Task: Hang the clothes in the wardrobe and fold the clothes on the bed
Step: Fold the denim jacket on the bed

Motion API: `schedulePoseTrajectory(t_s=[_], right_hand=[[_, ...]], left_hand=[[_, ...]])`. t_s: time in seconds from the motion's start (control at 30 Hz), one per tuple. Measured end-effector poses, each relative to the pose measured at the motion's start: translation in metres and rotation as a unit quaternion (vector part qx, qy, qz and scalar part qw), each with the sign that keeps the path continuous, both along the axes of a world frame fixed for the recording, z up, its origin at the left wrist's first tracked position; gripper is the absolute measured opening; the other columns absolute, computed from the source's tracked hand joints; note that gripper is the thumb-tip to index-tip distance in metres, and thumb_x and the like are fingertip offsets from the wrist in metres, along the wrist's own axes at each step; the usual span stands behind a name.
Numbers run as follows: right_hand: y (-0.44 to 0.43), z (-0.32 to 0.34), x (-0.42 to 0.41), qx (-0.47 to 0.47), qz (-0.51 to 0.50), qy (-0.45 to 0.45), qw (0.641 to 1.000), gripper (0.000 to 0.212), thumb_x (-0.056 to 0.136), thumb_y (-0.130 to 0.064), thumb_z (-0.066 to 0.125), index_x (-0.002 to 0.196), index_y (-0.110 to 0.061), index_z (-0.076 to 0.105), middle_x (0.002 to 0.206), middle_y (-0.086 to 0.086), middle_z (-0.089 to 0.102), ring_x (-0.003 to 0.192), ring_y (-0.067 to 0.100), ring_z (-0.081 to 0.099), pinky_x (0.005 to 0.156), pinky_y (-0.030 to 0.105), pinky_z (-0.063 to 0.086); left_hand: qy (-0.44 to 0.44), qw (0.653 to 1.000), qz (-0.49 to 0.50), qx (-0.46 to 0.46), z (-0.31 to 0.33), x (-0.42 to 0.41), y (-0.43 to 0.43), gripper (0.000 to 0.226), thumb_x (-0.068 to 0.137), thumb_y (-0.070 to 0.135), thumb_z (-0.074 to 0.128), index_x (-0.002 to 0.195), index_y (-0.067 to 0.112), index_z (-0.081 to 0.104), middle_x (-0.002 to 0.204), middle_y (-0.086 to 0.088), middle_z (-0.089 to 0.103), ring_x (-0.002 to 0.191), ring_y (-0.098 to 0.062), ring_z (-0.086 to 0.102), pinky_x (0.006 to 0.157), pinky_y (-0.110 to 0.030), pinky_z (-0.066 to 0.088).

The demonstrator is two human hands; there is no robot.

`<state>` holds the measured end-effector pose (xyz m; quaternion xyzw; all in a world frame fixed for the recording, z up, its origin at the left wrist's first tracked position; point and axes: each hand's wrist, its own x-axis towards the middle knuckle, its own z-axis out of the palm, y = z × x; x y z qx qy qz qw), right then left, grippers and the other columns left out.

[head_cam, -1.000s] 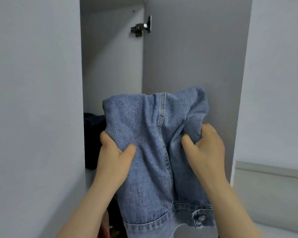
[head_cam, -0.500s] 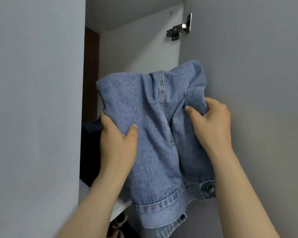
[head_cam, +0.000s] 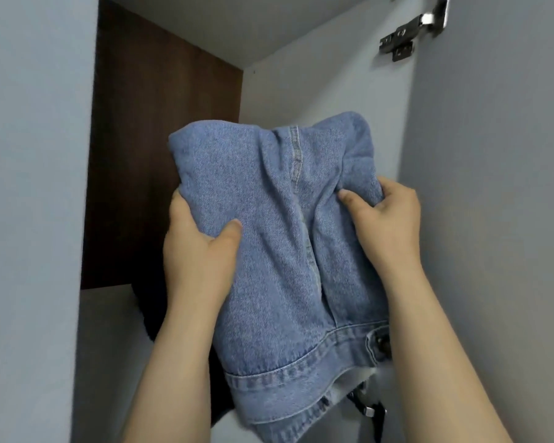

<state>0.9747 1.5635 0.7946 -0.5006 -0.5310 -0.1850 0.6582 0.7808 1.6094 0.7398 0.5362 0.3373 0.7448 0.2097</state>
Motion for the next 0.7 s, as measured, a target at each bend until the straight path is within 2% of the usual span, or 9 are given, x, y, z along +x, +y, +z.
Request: schedulePoseTrajectory(t_s=[0.1,0.17,0.23,0.3,0.4,0.53,0.6,0.7], right_hand=[[0.038,-0.012,0.010,-0.028,0.022,0.024,0.999,0.017,0.082,-0.023,0.072,0.082,-0.006,0.068,0.083,0.010,0.071,0.077,0.026,0.064,0.067,0.035,0.048],[0.062,-0.040,0.020,-0.116,0.039,0.032,0.992,0.017,0.084,-0.024,0.072,0.090,-0.008,0.068,0.092,0.008,0.072,0.086,0.022,0.065,0.066,0.027,0.041],[0.080,-0.074,0.026,-0.223,0.064,0.036,0.972,0.029,0.084,-0.026,0.072,0.105,-0.007,0.066,0.107,0.010,0.070,0.101,0.024,0.064,0.075,0.026,0.044],[0.091,-0.095,0.027,-0.261,0.081,0.035,0.961,0.035,0.084,-0.027,0.072,0.112,-0.009,0.060,0.113,0.007,0.067,0.107,0.024,0.061,0.080,0.025,0.043],[0.099,-0.094,0.028,-0.277,0.078,0.029,0.957,0.043,0.083,-0.033,0.073,0.116,-0.013,0.057,0.115,0.004,0.065,0.107,0.021,0.060,0.076,0.020,0.038],[0.106,-0.084,0.037,-0.352,0.053,0.016,0.934,0.053,0.078,-0.040,0.077,0.117,-0.007,0.061,0.117,0.010,0.066,0.110,0.026,0.061,0.090,0.033,0.048],[0.108,-0.084,0.036,-0.368,0.055,0.009,0.928,0.047,0.080,-0.033,0.077,0.114,-0.005,0.063,0.116,0.013,0.067,0.110,0.027,0.062,0.093,0.037,0.049],[0.107,-0.089,0.036,-0.322,0.066,0.012,0.944,0.029,0.082,-0.014,0.072,0.106,0.000,0.065,0.108,0.016,0.069,0.104,0.027,0.063,0.089,0.038,0.050]], left_hand=[[-0.010,1.000,-0.005,-0.028,-0.007,0.001,0.029,0.063,0.082,0.018,0.071,0.137,0.028,0.042,0.110,0.012,0.059,0.093,-0.010,0.059,0.081,-0.023,0.041],[0.012,0.997,-0.001,-0.072,-0.022,0.005,0.042,0.066,0.084,0.018,0.069,0.141,0.026,0.038,0.117,0.007,0.058,0.102,-0.017,0.058,0.083,-0.026,0.041],[0.047,0.988,0.005,-0.144,-0.037,0.009,0.050,0.078,0.085,0.023,0.069,0.149,0.024,0.025,0.135,-0.005,0.052,0.116,-0.028,0.054,0.091,-0.032,0.043],[0.074,0.974,0.004,-0.216,-0.045,0.009,0.052,0.094,0.082,0.033,0.071,0.152,0.021,0.011,0.143,-0.014,0.042,0.123,-0.036,0.048,0.099,-0.038,0.041],[0.096,0.961,0.007,-0.259,-0.051,0.006,0.048,0.108,0.073,0.045,0.076,0.151,0.019,0.007,0.145,-0.016,0.039,0.124,-0.037,0.047,0.099,-0.041,0.040],[0.133,0.953,-0.001,-0.272,-0.060,0.005,0.035,0.117,0.066,0.052,0.079,0.151,0.025,0.004,0.144,-0.012,0.039,0.122,-0.034,0.049,0.097,-0.039,0.041],[0.131,0.959,0.006,-0.252,-0.063,0.003,0.035,0.113,0.067,0.046,0.081,0.151,0.026,0.008,0.141,-0.010,0.043,0.120,-0.031,0.050,0.095,-0.036,0.041],[0.126,0.969,0.013,-0.212,-0.065,0.002,0.033,0.110,0.070,0.035,0.082,0.152,0.032,0.009,0.142,-0.006,0.043,0.121,-0.027,0.050,0.092,-0.030,0.037]])
